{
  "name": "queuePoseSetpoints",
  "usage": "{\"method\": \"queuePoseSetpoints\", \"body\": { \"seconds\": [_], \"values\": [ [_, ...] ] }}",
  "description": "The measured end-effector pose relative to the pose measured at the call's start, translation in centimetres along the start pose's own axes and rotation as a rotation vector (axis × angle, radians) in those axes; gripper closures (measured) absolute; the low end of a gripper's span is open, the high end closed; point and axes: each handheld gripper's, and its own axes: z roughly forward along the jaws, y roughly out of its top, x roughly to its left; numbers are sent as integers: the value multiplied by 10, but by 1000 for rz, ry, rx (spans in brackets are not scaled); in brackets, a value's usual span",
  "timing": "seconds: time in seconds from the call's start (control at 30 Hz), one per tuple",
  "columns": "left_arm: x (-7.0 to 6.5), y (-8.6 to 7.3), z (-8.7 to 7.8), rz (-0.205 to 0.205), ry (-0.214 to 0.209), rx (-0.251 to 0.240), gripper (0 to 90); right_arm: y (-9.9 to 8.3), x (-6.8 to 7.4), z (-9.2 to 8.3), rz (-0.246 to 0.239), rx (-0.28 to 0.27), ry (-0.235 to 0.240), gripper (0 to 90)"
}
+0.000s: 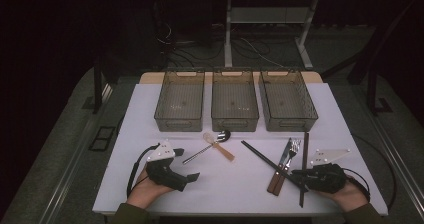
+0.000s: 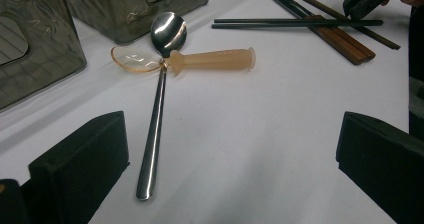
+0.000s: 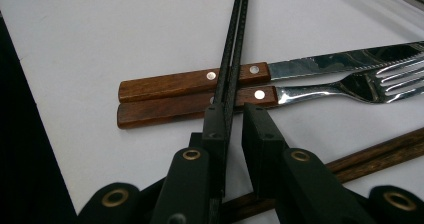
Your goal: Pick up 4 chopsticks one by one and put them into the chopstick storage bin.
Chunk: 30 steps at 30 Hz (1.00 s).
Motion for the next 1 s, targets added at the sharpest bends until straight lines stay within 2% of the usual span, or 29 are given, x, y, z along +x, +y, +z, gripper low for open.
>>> {"method": "queuePoseSetpoints", "body": {
  "seconds": [0.43,1.0],
  "values": [
    [0,0,0,0,-1,1,0,0,1,0,-7,4,9,763],
    [-1,0,1,-4,-4,-1,0,-1,-1,4,-10,33,-22,770]
  ]
}}
